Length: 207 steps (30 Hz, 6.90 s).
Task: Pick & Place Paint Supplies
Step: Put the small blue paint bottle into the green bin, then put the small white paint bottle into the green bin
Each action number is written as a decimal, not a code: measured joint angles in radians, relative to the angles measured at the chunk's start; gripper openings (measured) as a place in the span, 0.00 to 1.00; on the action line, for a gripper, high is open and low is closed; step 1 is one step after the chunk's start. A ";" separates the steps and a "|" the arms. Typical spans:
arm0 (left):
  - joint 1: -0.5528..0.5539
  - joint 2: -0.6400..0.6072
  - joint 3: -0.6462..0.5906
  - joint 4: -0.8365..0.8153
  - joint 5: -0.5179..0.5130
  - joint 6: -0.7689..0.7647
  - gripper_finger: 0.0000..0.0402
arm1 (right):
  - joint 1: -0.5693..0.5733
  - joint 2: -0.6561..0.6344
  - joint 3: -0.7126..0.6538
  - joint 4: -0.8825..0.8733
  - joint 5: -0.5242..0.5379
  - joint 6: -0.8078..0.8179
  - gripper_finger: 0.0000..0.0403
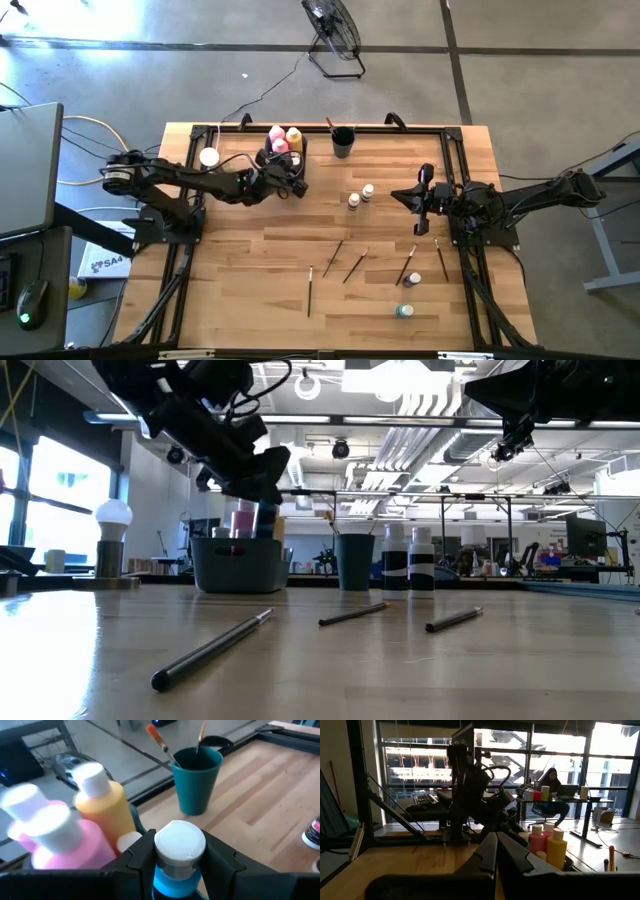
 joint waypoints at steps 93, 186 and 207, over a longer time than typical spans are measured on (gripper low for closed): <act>-0.002 0.250 0.024 0.163 -0.153 0.011 0.53 | 0.000 0.000 0.000 -0.009 -0.003 -0.002 0.00; -0.045 0.424 0.204 0.429 0.650 0.339 0.76 | 0.000 0.000 0.000 0.006 -0.004 -0.014 0.00; 0.011 0.457 0.246 0.406 0.697 0.283 0.76 | 0.000 0.000 0.000 0.006 -0.003 -0.021 0.00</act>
